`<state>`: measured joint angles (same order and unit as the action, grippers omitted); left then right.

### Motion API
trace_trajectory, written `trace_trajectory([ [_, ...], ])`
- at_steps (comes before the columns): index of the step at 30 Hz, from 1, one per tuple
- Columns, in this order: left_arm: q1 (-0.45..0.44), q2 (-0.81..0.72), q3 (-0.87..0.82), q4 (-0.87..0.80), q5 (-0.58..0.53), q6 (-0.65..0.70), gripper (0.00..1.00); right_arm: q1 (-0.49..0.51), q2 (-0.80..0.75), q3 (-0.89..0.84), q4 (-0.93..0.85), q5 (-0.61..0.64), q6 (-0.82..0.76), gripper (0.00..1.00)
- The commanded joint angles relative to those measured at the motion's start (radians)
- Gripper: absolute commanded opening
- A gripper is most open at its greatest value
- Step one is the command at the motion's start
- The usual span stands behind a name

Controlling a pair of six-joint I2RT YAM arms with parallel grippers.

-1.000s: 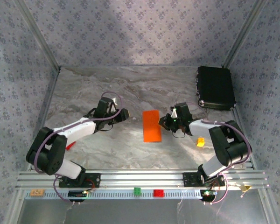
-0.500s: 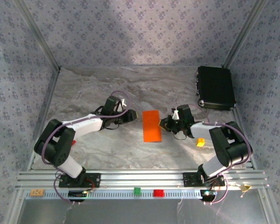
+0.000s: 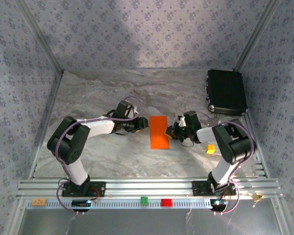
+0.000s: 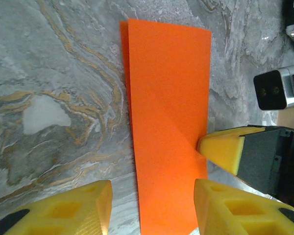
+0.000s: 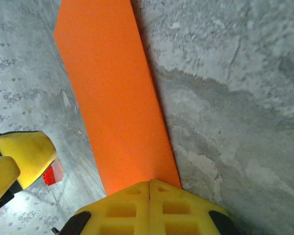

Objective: Fold a paper plane with a square sheet of paper (pick it up from the middle)
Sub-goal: Third fold the triangle at the center of the table.

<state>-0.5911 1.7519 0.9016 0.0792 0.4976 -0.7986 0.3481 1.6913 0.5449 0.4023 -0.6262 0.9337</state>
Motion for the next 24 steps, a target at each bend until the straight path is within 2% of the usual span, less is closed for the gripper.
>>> trace_trajectory([
  [1,-0.015,0.047,0.04,-0.027,0.065,-0.007,0.45,-0.004,0.059,-0.04,-0.039,0.035,0.009,0.0],
  [5,-0.029,0.088,0.066,-0.039,0.093,-0.016,0.39,-0.009,0.075,-0.05,-0.018,0.03,0.023,0.0],
  [10,-0.031,0.12,0.098,-0.104,0.083,-0.005,0.38,-0.008,0.062,-0.036,-0.046,0.04,0.019,0.0],
  [24,-0.039,0.159,0.115,-0.106,0.128,-0.014,0.3,-0.008,0.059,-0.031,-0.053,0.046,0.021,0.0],
])
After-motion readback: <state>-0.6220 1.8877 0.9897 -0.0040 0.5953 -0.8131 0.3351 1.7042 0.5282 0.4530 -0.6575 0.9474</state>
